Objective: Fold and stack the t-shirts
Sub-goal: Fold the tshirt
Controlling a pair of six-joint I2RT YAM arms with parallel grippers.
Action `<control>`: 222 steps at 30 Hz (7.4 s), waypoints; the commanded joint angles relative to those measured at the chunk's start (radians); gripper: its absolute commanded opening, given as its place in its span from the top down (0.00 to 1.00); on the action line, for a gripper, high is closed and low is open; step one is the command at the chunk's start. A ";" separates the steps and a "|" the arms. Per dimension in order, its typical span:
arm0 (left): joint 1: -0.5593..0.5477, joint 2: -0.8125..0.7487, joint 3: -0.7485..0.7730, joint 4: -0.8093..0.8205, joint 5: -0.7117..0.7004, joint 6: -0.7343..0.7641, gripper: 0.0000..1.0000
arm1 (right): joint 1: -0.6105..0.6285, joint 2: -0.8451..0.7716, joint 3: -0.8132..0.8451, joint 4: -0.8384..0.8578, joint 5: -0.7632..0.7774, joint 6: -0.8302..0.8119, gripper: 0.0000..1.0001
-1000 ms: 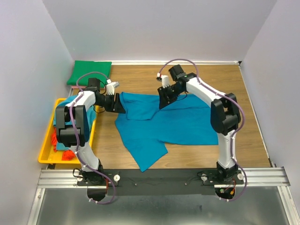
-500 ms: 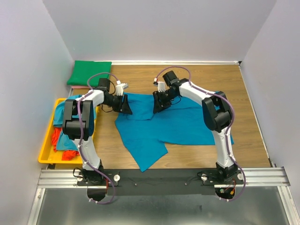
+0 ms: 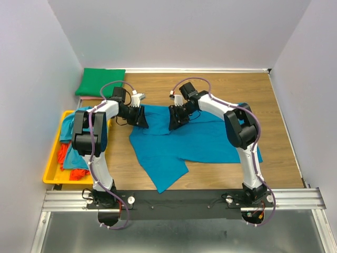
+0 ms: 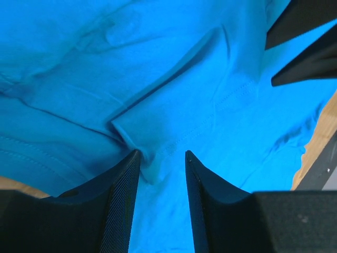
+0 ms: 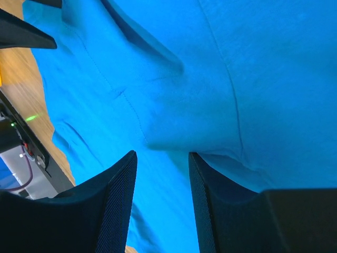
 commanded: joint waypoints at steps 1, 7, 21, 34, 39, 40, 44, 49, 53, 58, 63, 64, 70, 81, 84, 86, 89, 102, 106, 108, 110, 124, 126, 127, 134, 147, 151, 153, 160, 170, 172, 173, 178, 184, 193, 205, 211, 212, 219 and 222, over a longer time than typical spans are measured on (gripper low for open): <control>0.005 -0.032 0.026 0.004 -0.046 -0.006 0.53 | 0.021 0.035 -0.013 0.019 0.001 0.025 0.48; 0.004 -0.029 0.009 -0.001 -0.100 -0.010 0.53 | 0.025 0.050 -0.005 0.019 0.003 0.030 0.50; 0.001 -0.042 -0.021 -0.018 -0.031 0.015 0.85 | 0.025 0.040 0.009 0.018 -0.013 0.021 0.92; 0.001 -0.113 -0.040 -0.071 -0.013 0.044 1.00 | 0.026 -0.069 -0.040 0.018 -0.042 -0.008 1.00; 0.002 -0.138 -0.058 -0.118 0.010 0.076 1.00 | 0.021 -0.121 -0.083 0.018 -0.046 -0.028 0.99; 0.001 -0.141 -0.063 -0.134 0.024 0.095 1.00 | 0.018 -0.127 -0.095 0.018 -0.048 -0.031 0.99; 0.001 -0.156 -0.075 -0.162 0.042 0.110 1.00 | 0.000 -0.147 -0.115 0.018 -0.053 -0.033 0.99; -0.010 -0.174 -0.075 -0.182 0.059 0.116 1.00 | -0.011 -0.151 -0.129 0.016 -0.054 -0.042 1.00; -0.025 -0.190 -0.069 -0.194 0.069 0.115 1.00 | -0.011 -0.134 -0.137 0.015 -0.060 -0.048 0.99; -0.035 -0.191 -0.075 -0.193 0.084 0.118 1.00 | -0.011 -0.118 -0.135 0.016 -0.060 -0.050 0.99; -0.067 -0.193 -0.087 -0.184 0.070 0.106 1.00 | -0.011 -0.114 -0.145 0.015 -0.046 -0.058 0.99; -0.071 -0.193 -0.087 -0.184 0.069 0.104 1.00 | -0.011 -0.117 -0.146 0.015 -0.034 -0.061 0.99; -0.116 -0.181 -0.092 -0.185 0.087 0.113 1.00 | -0.012 -0.128 -0.166 0.003 0.016 -0.097 0.99; -0.092 -0.157 0.000 -0.245 0.177 0.193 0.84 | -0.012 -0.129 -0.142 -0.048 0.079 -0.160 0.83; 0.057 -0.173 0.043 -0.176 0.224 0.122 0.81 | -0.012 -0.170 -0.138 -0.062 0.064 -0.223 0.76; 0.097 -0.156 0.089 -0.179 0.202 0.125 0.81 | -0.012 -0.195 -0.132 -0.065 0.040 -0.252 0.75; 0.154 -0.074 0.169 -0.156 0.184 0.083 0.81 | -0.012 -0.215 -0.100 -0.066 0.018 -0.289 0.68; 0.177 0.180 0.333 0.047 0.087 -0.108 0.79 | 0.026 -0.068 0.066 -0.063 0.150 -0.257 0.62; 0.175 0.232 0.344 0.043 0.021 -0.108 0.82 | -0.021 -0.065 0.072 -0.065 0.199 -0.260 0.62; 0.175 0.253 0.342 0.042 -0.019 -0.100 0.83 | -0.078 -0.068 0.067 -0.065 0.213 -0.269 0.62; 0.177 0.267 0.344 0.033 -0.062 -0.092 0.87 | -0.124 -0.078 0.060 -0.066 0.225 -0.283 0.62; 0.203 0.249 0.470 -0.007 -0.232 0.009 0.93 | -0.502 -0.121 -0.040 -0.071 0.391 -0.452 0.61; 0.198 0.206 0.470 -0.006 -0.160 0.030 0.86 | -0.517 -0.103 -0.017 -0.069 0.417 -0.473 0.61; 0.189 0.192 0.468 0.003 -0.146 0.039 0.81 | -0.520 -0.082 -0.005 -0.069 0.418 -0.472 0.61; 0.146 0.204 0.542 0.001 -0.115 0.000 0.63 | -0.523 -0.002 0.090 -0.060 0.443 -0.447 0.62; 0.120 0.287 0.571 0.005 -0.216 -0.057 0.56 | -0.523 0.055 0.125 -0.048 0.526 -0.413 0.62; 0.120 0.301 0.572 0.008 -0.270 -0.062 0.51 | -0.525 0.060 0.119 -0.045 0.540 -0.418 0.62; 0.119 0.310 0.577 0.005 -0.269 -0.065 0.51 | -0.523 0.063 0.118 -0.043 0.547 -0.417 0.62; 0.111 0.342 0.582 0.013 -0.211 -0.077 0.57 | -0.525 0.073 0.115 -0.037 0.570 -0.418 0.61; 0.122 0.349 0.585 0.066 -0.189 -0.112 0.95 | -0.525 0.092 0.115 -0.020 0.612 -0.430 0.61; 0.131 0.332 0.568 0.083 -0.223 -0.118 1.00 | -0.525 0.096 0.116 -0.010 0.658 -0.432 0.61; 0.139 0.327 0.565 0.092 -0.235 -0.118 1.00 | -0.526 0.106 0.119 -0.002 0.668 -0.435 0.61; 0.154 0.342 0.557 0.082 -0.293 -0.112 1.00 | -0.534 0.124 0.138 0.003 0.687 -0.424 0.60; 0.154 0.359 0.575 0.108 -0.312 -0.114 1.00 | -0.534 0.116 0.135 0.004 0.649 -0.443 0.57; 0.154 0.234 0.583 0.068 -0.169 -0.034 0.65 | -0.535 -0.029 0.171 -0.002 0.491 -0.472 0.38; 0.027 0.043 0.283 -0.019 -0.175 0.107 0.63 | -0.534 -0.266 -0.135 -0.100 0.418 -0.541 0.46; -0.004 0.098 0.239 -0.032 -0.221 0.106 0.66 | -0.538 -0.211 -0.218 -0.093 0.492 -0.575 0.51; -0.003 0.106 0.239 -0.036 -0.232 0.102 0.66 | -0.540 -0.197 -0.220 -0.086 0.498 -0.576 0.52; 0.007 0.171 0.246 -0.018 -0.290 0.098 0.69 | -0.581 -0.074 -0.160 -0.042 0.543 -0.590 0.53; 0.027 0.239 0.295 -0.035 -0.290 0.093 0.70 | -0.581 -0.042 -0.100 -0.043 0.537 -0.585 0.52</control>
